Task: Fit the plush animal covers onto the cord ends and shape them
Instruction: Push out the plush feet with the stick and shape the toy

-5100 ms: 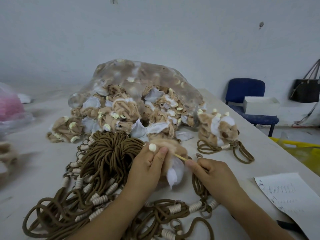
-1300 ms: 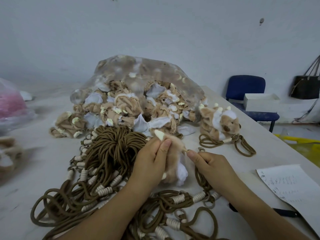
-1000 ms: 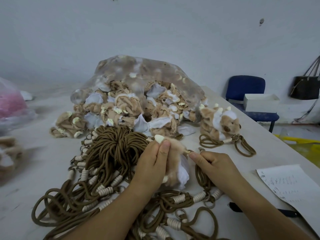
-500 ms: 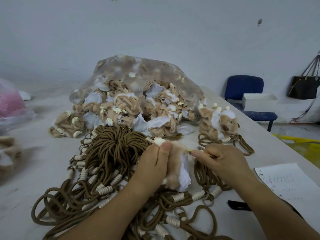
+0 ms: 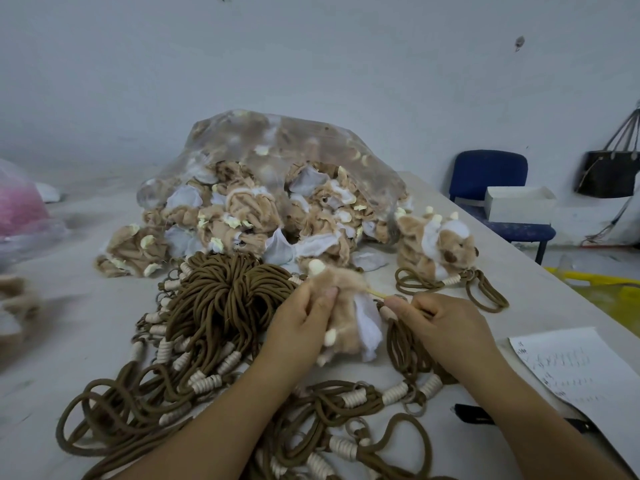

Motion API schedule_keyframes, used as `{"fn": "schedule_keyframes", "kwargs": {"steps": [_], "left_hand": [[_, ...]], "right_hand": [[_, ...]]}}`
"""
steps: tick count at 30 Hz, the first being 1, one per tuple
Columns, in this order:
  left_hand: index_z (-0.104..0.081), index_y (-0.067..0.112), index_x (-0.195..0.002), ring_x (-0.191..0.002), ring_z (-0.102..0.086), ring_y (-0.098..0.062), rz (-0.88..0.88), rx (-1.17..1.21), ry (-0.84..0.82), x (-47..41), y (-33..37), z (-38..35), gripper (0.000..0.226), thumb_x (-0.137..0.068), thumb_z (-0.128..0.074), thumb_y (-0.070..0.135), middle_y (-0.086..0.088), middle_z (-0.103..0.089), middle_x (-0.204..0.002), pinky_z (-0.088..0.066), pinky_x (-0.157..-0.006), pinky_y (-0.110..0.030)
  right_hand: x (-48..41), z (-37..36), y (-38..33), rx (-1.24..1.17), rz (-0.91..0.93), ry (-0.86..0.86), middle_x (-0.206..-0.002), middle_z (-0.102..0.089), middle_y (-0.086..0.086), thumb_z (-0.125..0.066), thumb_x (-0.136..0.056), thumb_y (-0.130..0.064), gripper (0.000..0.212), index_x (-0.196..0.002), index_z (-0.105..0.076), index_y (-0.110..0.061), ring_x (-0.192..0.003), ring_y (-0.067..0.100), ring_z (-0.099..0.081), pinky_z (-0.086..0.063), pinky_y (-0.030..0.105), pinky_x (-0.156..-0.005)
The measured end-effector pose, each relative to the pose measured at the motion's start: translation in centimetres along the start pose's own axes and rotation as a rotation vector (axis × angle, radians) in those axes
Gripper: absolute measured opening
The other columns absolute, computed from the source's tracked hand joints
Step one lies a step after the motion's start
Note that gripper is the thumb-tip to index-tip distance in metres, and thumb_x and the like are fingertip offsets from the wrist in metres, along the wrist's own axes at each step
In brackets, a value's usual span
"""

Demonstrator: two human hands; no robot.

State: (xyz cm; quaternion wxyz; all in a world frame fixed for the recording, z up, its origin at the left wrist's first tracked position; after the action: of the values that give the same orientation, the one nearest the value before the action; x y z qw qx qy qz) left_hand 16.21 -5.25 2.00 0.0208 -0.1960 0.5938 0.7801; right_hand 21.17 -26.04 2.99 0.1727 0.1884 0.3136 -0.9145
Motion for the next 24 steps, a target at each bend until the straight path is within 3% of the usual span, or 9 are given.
{"fn": "schedule_keyframes", "kwargs": {"steps": [4, 7, 10, 11, 13, 16, 19, 22, 24], "left_hand": [[-0.065, 0.03, -0.1, -0.079, -0.069, -0.002, 0.157, 0.354, 0.151, -0.6, -0.7, 1.5, 0.021, -0.102, -0.046, 0.022, 0.01, -0.074, -0.085, -0.051, -0.063, -0.015], [-0.067, 0.021, -0.102, -0.081, -0.071, -0.009, 0.271, 0.574, 0.126, -0.7, -0.9, 1.1, 0.024, -0.102, -0.044, 0.014, 0.0, -0.075, -0.09, -0.054, -0.064, -0.022], [-0.064, 0.013, -0.097, -0.065, -0.067, -0.013, 0.321, 0.657, 0.061, -0.6, -0.8, 0.5, 0.021, -0.102, -0.044, 0.011, -0.003, -0.071, -0.074, -0.053, -0.055, -0.022], [-0.063, 0.012, -0.096, -0.061, -0.066, -0.013, 0.329, 0.669, 0.054, -0.6, -0.8, 0.4, 0.02, -0.102, -0.044, 0.011, -0.003, -0.07, -0.071, -0.052, -0.053, -0.022], [-0.065, 0.013, -0.099, -0.072, -0.072, -0.014, 0.324, 0.685, 0.053, -0.5, -0.7, 0.3, 0.019, -0.101, -0.046, 0.012, -0.004, -0.075, -0.08, -0.055, -0.057, -0.023], [-0.066, 0.015, -0.099, -0.077, -0.071, -0.016, 0.309, 0.667, 0.065, -0.5, -0.7, 0.1, 0.017, -0.099, -0.049, 0.012, -0.004, -0.074, -0.084, -0.056, -0.061, -0.024], [-0.068, 0.022, -0.096, -0.078, -0.069, -0.017, 0.293, 0.583, 0.065, -0.4, -0.5, -0.1, 0.02, -0.099, -0.05, 0.014, -0.004, -0.073, -0.085, -0.055, -0.061, -0.024], [-0.072, 0.038, -0.085, -0.08, -0.071, -0.007, 0.235, 0.44, -0.033, 0.0, 0.0, -1.0, 0.031, -0.098, -0.053, 0.016, 0.007, -0.075, -0.084, -0.053, -0.064, -0.018], [-0.071, 0.039, -0.086, -0.08, -0.069, -0.004, 0.183, 0.345, -0.118, 0.4, 0.2, -1.9, 0.027, -0.097, -0.056, 0.019, 0.01, -0.074, -0.084, -0.051, -0.066, -0.015]], "right_hand": [[-0.6, 1.3, 2.2, 0.101, -0.086, 0.062, -0.045, -0.042, -0.004, -0.032, -0.074, -0.081, 0.069, -0.053, -0.039, -0.016, -0.046, 0.008, -0.042, -0.033, 0.03, -0.049], [-0.8, 1.1, 3.3, 0.246, -0.193, 0.027, -0.06, -0.055, -0.005, -0.027, -0.082, -0.075, 0.062, -0.061, -0.049, -0.021, -0.057, 0.009, -0.051, -0.037, 0.028, -0.052], [-0.7, -0.3, 3.0, 0.303, -0.168, -0.104, -0.09, -0.055, -0.004, -0.037, -0.091, -0.06, 0.046, -0.079, -0.063, -0.024, -0.08, 0.014, -0.056, -0.045, 0.034, -0.074], [-0.7, -0.5, 2.6, 0.3, -0.128, -0.077, -0.098, -0.051, -0.004, -0.042, -0.092, -0.055, 0.039, -0.09, -0.067, -0.026, -0.091, 0.016, -0.055, -0.044, 0.036, -0.083], [-0.6, -0.2, 0.9, 0.177, -0.014, 0.039, -0.105, -0.049, -0.005, -0.042, -0.092, -0.053, 0.039, -0.103, -0.069, -0.026, -0.103, 0.015, -0.049, -0.041, 0.036, -0.089], [0.1, -0.6, -2.2, -0.161, 0.115, -0.076, -0.098, -0.049, -0.017, -0.034, -0.083, -0.067, 0.039, -0.091, -0.059, -0.039, -0.092, -0.004, -0.049, -0.038, 0.013, -0.077], [1.1, -2.2, -4.1, -0.24, 0.139, -0.282, -0.089, -0.045, -0.016, -0.042, -0.076, -0.071, 0.032, -0.081, -0.047, -0.04, -0.08, -0.006, -0.048, -0.036, 0.008, -0.067], [1.1, -2.5, -4.4, -0.345, 0.115, -0.254, -0.088, -0.05, -0.012, -0.059, -0.084, -0.052, 0.022, -0.089, -0.052, -0.031, -0.078, -0.003, -0.049, -0.038, 0.01, -0.066], [0.9, -2.2, -4.2, -0.377, 0.098, -0.19, -0.082, -0.052, -0.008, -0.06, -0.09, -0.036, 0.016, -0.088, -0.053, -0.021, -0.073, 0.0, -0.049, -0.037, 0.012, -0.062]]}}
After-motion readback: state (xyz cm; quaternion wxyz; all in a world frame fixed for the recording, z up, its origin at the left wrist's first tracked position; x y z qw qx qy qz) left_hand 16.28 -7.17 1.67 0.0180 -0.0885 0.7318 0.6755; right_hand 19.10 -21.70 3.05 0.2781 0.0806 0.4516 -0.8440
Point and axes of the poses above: each hand's wrist, its own x-axis away from the middle knuckle, its own z-axis out of the back of the hand, y = z × x, the point moved 5 cm from there along -x, towards the middle knuckle
